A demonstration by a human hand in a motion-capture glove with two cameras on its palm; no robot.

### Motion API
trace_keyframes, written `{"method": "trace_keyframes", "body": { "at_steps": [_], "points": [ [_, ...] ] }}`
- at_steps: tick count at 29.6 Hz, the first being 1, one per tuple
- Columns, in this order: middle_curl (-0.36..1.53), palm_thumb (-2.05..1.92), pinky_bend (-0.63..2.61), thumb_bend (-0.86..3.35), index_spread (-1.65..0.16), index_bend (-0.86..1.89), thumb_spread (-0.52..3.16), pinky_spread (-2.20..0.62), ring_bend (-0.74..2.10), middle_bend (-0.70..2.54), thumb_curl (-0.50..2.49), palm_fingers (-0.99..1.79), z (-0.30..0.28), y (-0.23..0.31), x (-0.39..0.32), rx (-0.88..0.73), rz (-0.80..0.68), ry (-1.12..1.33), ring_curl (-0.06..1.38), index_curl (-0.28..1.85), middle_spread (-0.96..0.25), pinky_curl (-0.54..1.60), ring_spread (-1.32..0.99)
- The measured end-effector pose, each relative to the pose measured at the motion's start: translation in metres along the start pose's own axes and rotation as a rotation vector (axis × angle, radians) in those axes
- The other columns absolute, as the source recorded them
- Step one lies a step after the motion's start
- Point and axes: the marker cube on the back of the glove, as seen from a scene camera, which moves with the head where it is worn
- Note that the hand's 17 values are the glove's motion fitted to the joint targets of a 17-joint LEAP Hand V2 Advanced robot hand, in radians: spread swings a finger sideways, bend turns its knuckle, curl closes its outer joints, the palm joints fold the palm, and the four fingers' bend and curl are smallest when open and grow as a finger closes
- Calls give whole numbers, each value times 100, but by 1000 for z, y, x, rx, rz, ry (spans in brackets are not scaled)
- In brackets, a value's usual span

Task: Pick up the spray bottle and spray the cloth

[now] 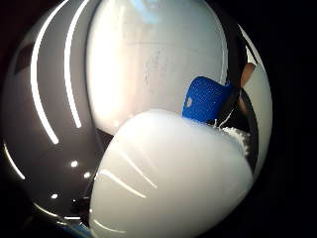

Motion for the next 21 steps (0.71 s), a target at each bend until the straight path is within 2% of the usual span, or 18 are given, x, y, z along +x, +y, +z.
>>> {"method": "trace_keyframes", "body": {
  "at_steps": [21],
  "points": [
    [53,97,48,-3,-31,18,41,-30,69,69,76,134,3,-6,12,-6,64,8,46,53,-21,41,-21]
  ]
}}
